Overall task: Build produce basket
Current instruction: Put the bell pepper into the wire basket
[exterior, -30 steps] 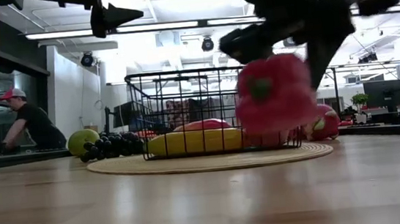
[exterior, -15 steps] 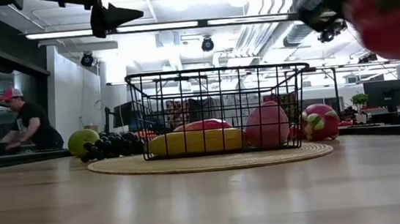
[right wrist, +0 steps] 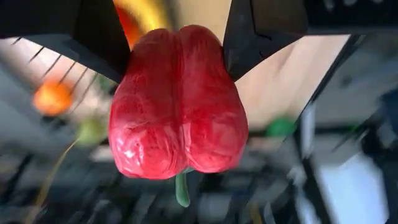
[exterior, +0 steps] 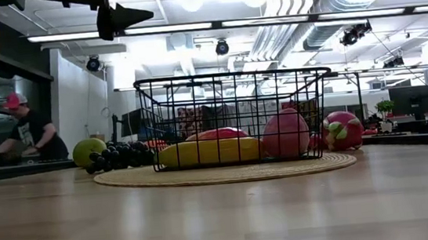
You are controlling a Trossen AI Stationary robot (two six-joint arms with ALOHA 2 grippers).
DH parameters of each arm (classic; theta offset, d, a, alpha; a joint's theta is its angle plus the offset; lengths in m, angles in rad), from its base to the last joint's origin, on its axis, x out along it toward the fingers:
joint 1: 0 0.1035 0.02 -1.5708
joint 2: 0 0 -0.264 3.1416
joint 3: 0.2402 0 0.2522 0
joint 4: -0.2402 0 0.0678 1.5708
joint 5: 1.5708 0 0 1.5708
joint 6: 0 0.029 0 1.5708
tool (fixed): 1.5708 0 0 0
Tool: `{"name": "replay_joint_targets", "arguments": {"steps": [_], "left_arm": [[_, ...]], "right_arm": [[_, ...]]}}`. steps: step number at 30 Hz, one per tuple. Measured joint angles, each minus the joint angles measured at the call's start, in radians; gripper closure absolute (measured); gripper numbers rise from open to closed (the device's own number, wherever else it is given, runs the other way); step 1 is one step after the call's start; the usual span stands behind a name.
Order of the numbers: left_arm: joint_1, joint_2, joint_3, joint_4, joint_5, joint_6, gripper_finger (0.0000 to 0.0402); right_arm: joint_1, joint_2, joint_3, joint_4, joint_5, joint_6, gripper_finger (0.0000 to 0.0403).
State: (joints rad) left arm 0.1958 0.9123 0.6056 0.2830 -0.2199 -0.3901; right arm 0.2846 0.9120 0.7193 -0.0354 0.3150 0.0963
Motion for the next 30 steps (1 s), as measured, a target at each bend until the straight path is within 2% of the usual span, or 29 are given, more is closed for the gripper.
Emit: {"name": "replay_joint_targets", "arguments": {"steps": [4, 8, 11, 15, 18, 20, 26, 30], "left_arm": [[0.000, 0.000, 0.000, 0.005, -0.008, 0.000, 0.0009], [0.000, 0.000, 0.000, 0.019, -0.044, -0.007, 0.0009], [0.000, -0.002, 0.023, 0.014, 0.032, -0.009, 0.0009], [-0.031, -0.021, 0.106, -0.123, 0.097, 0.174, 0.0009], [-0.061, -0.027, 0.170, -0.287, 0.085, 0.334, 0.0009], [-0.072, -0.028, 0.195, -0.339, 0.069, 0.369, 0.0009], [-0.074, -0.027, 0.197, -0.345, 0.049, 0.291, 0.0010], [-0.074, -0.027, 0.197, -0.305, 0.040, 0.237, 0.0010]], "right_arm": [[-0.061, 0.007, 0.000, 0.129, 0.022, -0.053, 0.0192], [-0.106, 0.020, 0.000, 0.186, 0.018, -0.052, 0.0191], [-0.131, 0.027, 0.000, 0.221, 0.016, -0.052, 0.0191], [-0.160, 0.033, 0.000, 0.250, 0.015, -0.033, 0.0190], [-0.181, 0.038, 0.000, 0.254, 0.015, 0.025, 0.0190], [-0.187, 0.040, -0.001, 0.251, 0.015, 0.042, 0.0190], [-0.187, 0.062, 0.005, 0.243, 0.017, 0.044, 0.0189], [-0.214, 0.149, 0.097, 0.094, 0.057, 0.060, 0.0189]]}}
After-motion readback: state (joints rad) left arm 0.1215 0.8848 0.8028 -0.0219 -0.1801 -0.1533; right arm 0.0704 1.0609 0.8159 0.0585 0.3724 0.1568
